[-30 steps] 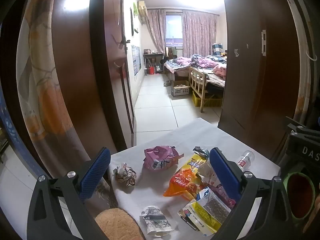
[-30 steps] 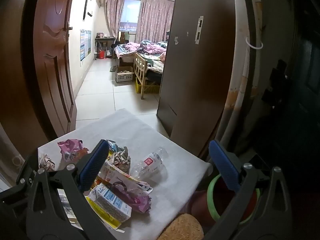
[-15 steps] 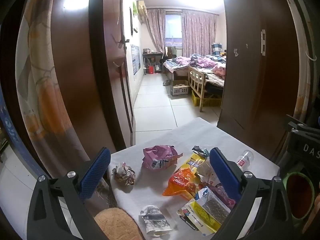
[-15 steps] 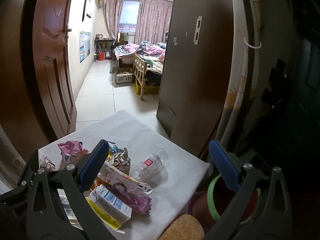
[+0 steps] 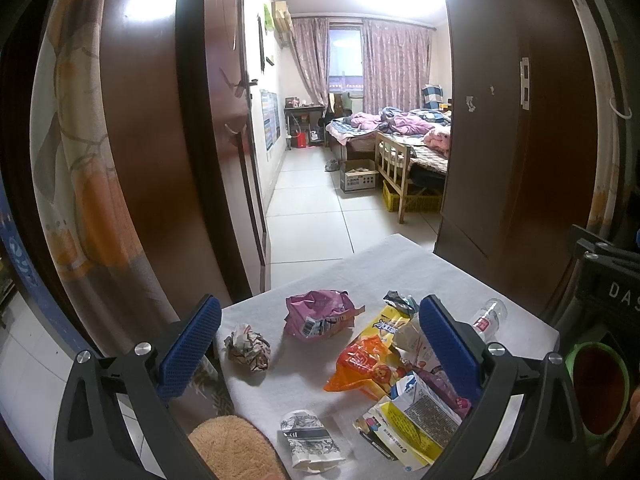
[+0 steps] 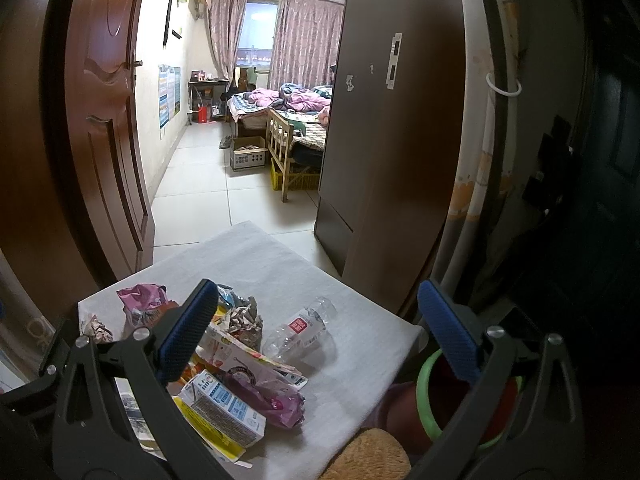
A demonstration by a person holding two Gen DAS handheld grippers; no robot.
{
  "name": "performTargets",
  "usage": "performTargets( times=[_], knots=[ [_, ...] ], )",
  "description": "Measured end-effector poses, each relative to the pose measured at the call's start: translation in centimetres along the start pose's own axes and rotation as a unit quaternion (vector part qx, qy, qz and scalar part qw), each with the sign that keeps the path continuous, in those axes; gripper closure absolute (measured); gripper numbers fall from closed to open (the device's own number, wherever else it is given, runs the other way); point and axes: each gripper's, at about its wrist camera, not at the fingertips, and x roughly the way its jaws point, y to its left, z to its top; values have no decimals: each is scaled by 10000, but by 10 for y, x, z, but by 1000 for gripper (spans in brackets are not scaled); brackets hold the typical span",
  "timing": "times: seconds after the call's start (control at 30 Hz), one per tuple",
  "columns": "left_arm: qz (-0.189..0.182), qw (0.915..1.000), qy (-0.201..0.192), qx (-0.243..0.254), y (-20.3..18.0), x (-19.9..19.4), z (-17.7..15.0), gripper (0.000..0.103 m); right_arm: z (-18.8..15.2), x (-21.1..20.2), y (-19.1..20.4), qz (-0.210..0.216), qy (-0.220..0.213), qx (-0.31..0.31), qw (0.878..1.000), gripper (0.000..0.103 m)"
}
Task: Collect trash
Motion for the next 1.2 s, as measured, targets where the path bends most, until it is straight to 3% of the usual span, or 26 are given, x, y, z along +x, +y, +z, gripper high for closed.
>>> performTargets(
  times=[1.2],
  knots=[
    [-58,10000,40,20,-3,2,-2,8,-2,-1,-3,-1,-16,37,10000,4]
  ],
)
